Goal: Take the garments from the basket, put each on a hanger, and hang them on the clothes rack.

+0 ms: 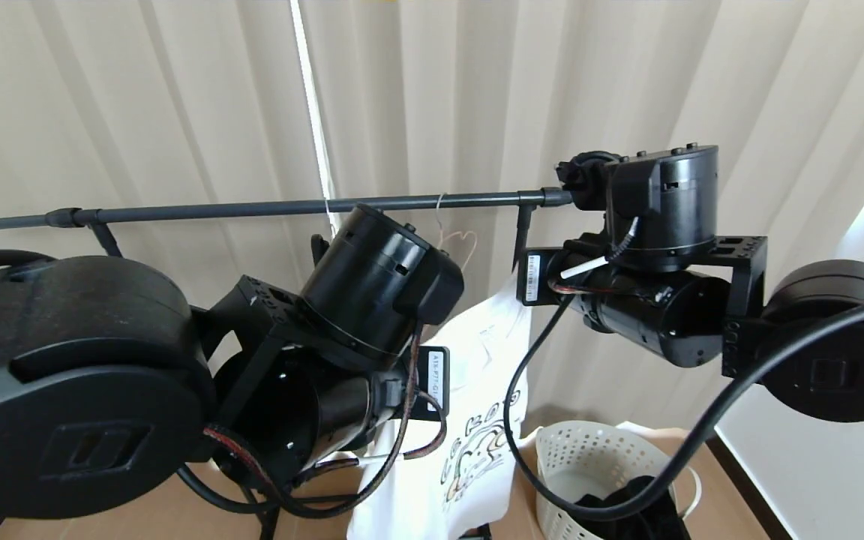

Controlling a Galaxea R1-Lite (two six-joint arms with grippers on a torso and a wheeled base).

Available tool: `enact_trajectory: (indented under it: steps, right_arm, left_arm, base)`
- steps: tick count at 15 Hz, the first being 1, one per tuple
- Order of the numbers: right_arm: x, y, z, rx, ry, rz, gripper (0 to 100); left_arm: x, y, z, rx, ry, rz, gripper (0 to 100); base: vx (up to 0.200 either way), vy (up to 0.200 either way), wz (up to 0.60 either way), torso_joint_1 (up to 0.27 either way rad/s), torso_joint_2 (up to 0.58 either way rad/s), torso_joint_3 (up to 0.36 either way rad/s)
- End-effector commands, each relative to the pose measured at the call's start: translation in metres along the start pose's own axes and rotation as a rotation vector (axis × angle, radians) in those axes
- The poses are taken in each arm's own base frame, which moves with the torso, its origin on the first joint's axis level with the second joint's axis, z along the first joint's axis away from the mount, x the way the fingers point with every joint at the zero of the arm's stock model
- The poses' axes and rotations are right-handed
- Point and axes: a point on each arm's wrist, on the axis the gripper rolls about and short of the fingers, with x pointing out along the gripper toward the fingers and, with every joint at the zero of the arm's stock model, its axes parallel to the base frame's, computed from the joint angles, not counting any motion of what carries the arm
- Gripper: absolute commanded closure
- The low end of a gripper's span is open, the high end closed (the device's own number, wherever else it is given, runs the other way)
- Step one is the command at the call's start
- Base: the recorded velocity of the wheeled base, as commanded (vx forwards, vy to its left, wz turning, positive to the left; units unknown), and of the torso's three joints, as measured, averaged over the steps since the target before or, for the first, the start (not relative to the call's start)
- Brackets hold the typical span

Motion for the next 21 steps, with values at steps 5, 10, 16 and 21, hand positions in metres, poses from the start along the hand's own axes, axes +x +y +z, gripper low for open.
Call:
enact_trajectory:
  steps: [5, 10, 16, 21]
  right_arm:
    - [-0.018, -0.011, -0.001, -0.025, -0.023, -0.089, 100]
    - [-0.026, -0.013, 0.001, -0.037, -0.031, -0.087, 100]
    - [-0.031, -0.014, 0.004, -0.038, -0.042, -0.083, 100]
    - [-0.031, -0.015, 0.005, -0.034, -0.044, -0.083, 100]
  left_arm:
    - [0.030, 0.014, 0.035, -0.032, -0.067, 0.068, 100]
    - [0.038, 0.009, 0.039, -0.017, -0.072, 0.070, 100]
    - [0.037, 0.008, 0.044, -0.025, -0.097, 0.082, 100]
    - [0.035, 0.009, 0.043, -0.025, -0.099, 0.090, 100]
  base:
    - [0.000, 0.000, 0.00, 0.000, 0.00, 0.000]
    - [0.000, 0.000, 0.00, 0.000, 0.00, 0.000]
    - [0.000, 0.000, 0.00, 0.000, 0.00, 0.000]
    - [0.000, 0.000, 0.00, 0.000, 0.00, 0.000]
